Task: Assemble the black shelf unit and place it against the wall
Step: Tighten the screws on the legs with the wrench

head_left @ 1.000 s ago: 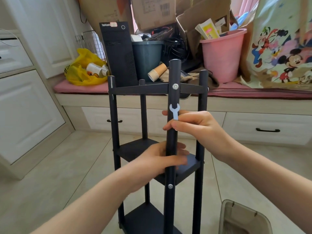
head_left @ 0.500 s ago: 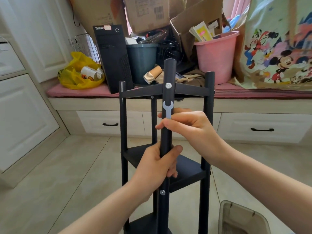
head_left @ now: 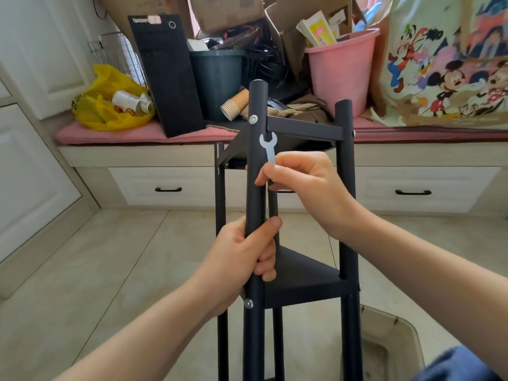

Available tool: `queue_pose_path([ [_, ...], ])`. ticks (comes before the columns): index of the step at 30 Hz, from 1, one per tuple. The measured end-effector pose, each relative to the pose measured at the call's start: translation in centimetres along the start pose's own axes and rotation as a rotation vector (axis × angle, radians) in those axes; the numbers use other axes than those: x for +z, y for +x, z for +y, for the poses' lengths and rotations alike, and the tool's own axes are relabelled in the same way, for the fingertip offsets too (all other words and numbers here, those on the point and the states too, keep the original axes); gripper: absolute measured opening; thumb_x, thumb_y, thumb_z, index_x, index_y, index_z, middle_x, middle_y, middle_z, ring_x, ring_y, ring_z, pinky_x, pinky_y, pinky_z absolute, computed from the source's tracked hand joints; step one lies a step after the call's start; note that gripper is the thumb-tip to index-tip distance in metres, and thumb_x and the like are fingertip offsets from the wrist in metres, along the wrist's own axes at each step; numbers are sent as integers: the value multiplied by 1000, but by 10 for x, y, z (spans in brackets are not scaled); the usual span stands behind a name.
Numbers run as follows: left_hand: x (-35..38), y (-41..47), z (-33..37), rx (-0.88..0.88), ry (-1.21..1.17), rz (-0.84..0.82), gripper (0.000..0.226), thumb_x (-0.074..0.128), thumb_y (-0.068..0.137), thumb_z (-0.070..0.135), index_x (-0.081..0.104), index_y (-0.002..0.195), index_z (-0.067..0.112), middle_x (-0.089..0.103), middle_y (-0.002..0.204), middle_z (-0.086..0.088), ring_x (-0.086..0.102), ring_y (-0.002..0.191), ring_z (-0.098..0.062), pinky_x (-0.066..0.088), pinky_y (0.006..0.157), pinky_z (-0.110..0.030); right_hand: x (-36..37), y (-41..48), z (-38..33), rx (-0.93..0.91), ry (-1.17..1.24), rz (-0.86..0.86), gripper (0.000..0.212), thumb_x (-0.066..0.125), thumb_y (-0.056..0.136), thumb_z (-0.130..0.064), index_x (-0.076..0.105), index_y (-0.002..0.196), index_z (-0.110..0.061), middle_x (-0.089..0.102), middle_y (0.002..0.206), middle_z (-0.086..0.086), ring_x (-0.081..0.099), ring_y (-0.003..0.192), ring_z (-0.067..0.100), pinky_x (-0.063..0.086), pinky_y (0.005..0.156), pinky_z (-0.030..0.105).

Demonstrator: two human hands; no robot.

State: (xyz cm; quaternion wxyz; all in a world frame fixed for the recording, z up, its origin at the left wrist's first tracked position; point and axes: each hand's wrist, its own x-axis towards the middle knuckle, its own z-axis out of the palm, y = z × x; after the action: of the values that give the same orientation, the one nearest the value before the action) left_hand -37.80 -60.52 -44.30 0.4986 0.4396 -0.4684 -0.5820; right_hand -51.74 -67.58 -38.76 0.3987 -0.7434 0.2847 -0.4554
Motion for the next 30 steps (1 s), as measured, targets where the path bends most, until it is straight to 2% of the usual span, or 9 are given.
queue_pose_path([
  [2, 1, -1, -1, 5, 8, -17, 42, 61, 99, 29, 58, 57, 32, 40, 55, 2, 37, 43, -11, 41, 46, -24, -2, -1, 5, -60, -107, 47, 26, 57, 97, -9, 71, 75, -9, 70, 76, 9, 67, 81, 28, 55, 80, 47],
  [3, 1, -1, -2, 8, 13, -25, 43, 61, 99, 29, 58, 57, 32, 40, 54, 2, 37, 43, -11, 41, 46, -23, -3, -2, 7, -73, -147, 75, 26, 58, 97, -9, 70, 74, -9, 69, 74, 9, 67, 78, 26, 56, 76, 46],
  [5, 0, -1, -3, 17, 31, -37, 43, 61, 99, 30, 59, 56, 34, 41, 54, 3, 38, 44, -11, 42, 47, -23, -5, -2, 12, -42, -149, 114, 26, 58, 96, -8, 70, 73, -9, 72, 75, 1, 70, 77, 13, 56, 68, 31],
  [7, -1, -1, -2, 28, 48, -45, 43, 61, 98, 33, 60, 56, 34, 41, 53, 3, 39, 45, -11, 44, 49, -23, -7, -1, 14, 63, -134, 83, 28, 57, 96, -10, 71, 72, -16, 74, 78, -5, 70, 80, 6, 52, 66, 20],
  [10, -4, -1, 0, 33, 62, -60, 36, 63, 92, 38, 61, 56, 34, 42, 53, 3, 40, 45, -12, 45, 50, -23, -8, 0, 18, 261, -167, -48, 26, 57, 97, -18, 74, 77, -18, 73, 86, -6, 66, 85, 10, 52, 67, 23],
  [13, -7, -2, -2, 39, 65, -78, 40, 63, 96, 36, 60, 57, 34, 41, 54, 3, 40, 45, -11, 45, 50, -24, -7, 4, 16, 332, -132, 15, 27, 58, 97, -23, 75, 78, -15, 66, 83, -12, 56, 70, 2, 49, 61, 22],
  [15, -9, -2, -3, 43, 67, -86, 40, 63, 97, 35, 59, 58, 33, 40, 54, 3, 39, 45, -12, 46, 51, -24, -7, 8, 13, 328, -103, 89, 27, 58, 97, -22, 76, 79, -11, 60, 68, -20, 50, 57, 3, 47, 58, 22],
  [20, -8, -4, -3, 44, 71, -97, 36, 63, 95, 34, 58, 59, 32, 40, 54, 3, 39, 44, -11, 46, 50, -24, -1, 17, 5, 298, 4, 179, 26, 58, 97, -16, 75, 78, -10, 48, 44, -21, 43, 59, 11, 42, 59, 27],
  [30, -9, -5, -1, 37, 67, -74, 33, 63, 91, 33, 58, 58, 33, 38, 53, 3, 36, 42, -12, 44, 49, -24, 4, 23, 3, 232, 53, 214, 21, 57, 95, -10, 74, 86, -3, 49, 42, -20, 43, 56, 6, 39, 58, 26],
])
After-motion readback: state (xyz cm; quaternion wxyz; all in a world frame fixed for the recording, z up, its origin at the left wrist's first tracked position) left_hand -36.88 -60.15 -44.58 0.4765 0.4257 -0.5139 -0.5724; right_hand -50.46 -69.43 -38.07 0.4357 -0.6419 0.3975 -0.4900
